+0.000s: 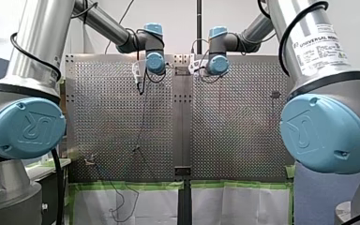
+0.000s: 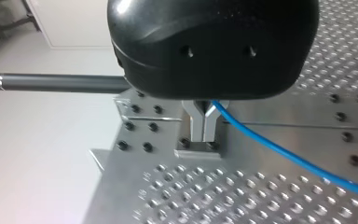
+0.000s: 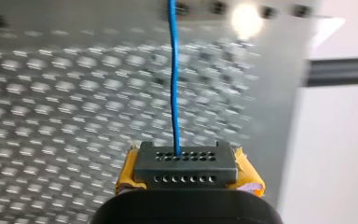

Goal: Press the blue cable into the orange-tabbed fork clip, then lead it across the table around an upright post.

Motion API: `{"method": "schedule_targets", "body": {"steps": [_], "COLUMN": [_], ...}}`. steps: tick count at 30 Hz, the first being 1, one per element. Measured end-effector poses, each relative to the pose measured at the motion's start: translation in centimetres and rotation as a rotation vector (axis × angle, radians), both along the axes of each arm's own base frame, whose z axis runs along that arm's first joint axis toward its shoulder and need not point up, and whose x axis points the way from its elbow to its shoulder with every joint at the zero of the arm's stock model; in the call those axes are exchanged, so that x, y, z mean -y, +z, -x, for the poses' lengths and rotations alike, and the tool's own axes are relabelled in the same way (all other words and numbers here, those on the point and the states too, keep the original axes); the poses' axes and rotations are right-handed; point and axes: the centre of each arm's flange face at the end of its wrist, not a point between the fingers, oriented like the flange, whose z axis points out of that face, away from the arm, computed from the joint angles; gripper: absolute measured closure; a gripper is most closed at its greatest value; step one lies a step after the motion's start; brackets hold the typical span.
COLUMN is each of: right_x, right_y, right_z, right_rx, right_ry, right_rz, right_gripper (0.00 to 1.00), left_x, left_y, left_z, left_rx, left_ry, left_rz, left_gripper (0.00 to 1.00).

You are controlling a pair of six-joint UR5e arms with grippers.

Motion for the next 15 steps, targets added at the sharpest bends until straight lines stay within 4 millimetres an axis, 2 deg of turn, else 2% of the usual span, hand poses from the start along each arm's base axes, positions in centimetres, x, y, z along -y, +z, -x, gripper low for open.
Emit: {"method": "schedule_targets", "body": {"steps": [6,15], "right_x": [-0.6,-0.1], "right_y": [3.5,5.0], "right_z": [1.4,3.0], "right_rx": [0.029,0.046], "right_ry": [-0.021,-0.048], "right_rz": [0.043,0.049], "right_gripper": [1.0,1.0], "left_x": [0.6,2.4], "left_y": [0.4,0.1], "left_z": [0.0,-1.1], "left_rx": [0.009,-0.011], "left_ry": [-0.044,-0.097], "left_rz": [0.0,-0.014], "left_gripper": [1.0,1.0]}}
